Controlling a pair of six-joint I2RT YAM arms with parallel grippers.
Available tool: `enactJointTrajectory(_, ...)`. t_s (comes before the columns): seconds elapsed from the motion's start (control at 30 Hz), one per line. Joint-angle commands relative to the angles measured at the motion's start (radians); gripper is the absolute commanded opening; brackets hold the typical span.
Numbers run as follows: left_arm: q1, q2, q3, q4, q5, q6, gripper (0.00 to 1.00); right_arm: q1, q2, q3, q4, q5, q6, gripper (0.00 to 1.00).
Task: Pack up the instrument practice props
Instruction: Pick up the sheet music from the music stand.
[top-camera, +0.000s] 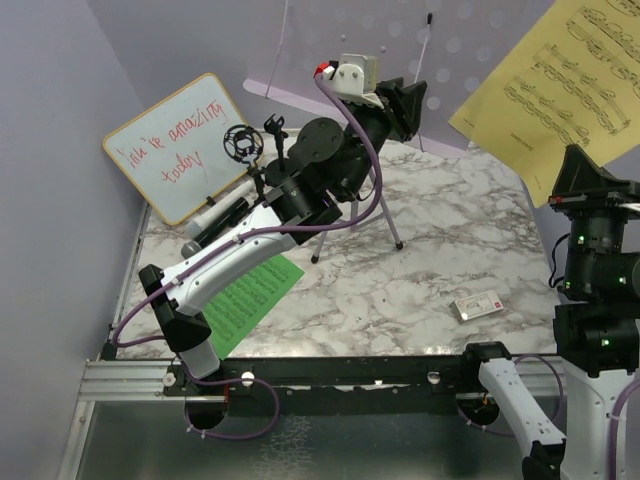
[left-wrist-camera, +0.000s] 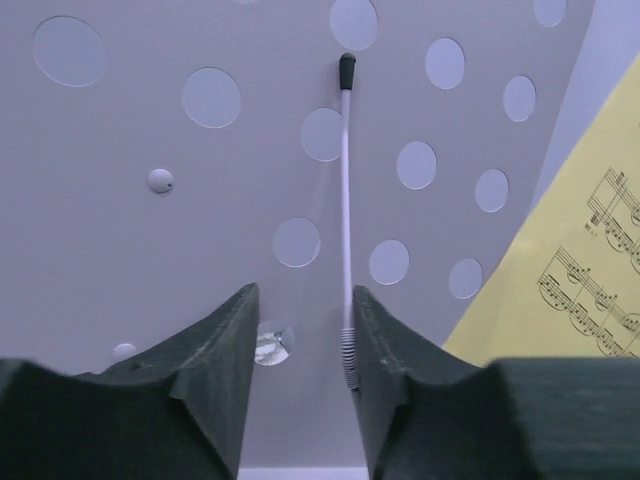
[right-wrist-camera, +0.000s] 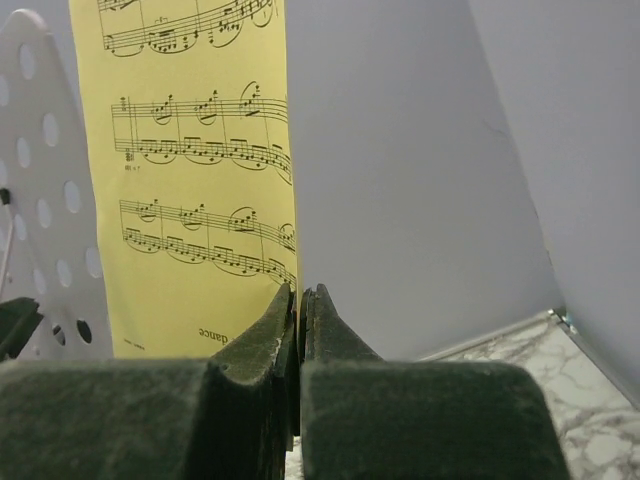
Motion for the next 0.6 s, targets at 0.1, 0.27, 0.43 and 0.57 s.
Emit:
enactJointTrajectory(0.1,0.006,-0.056,-0.043,-0.029,0.027,0.037,0.56,-0.006,-0.066,-0.049,-0.149,0.191,0.117,0.01)
enactJointTrajectory(0.27,0.006,-0.126,-0.118,-0.030,0.079,0.087,0.69,-0.006,-0.076,-0.058,-0.294,0.162,0.150,0.01)
enactJointTrajectory(0.43,0.006,-0.196,-0.201,-0.018,0.092,0.128,0.76,-0.006,-0.107,-0.081,-0.357,0.138,0.173,0.01)
enactJointTrajectory(0.57,0.006,-0.225,-0.232,-0.031,0.086,0.144,0.78,-0.006,-0.098,-0.053,-0.396,0.116,0.160,0.01)
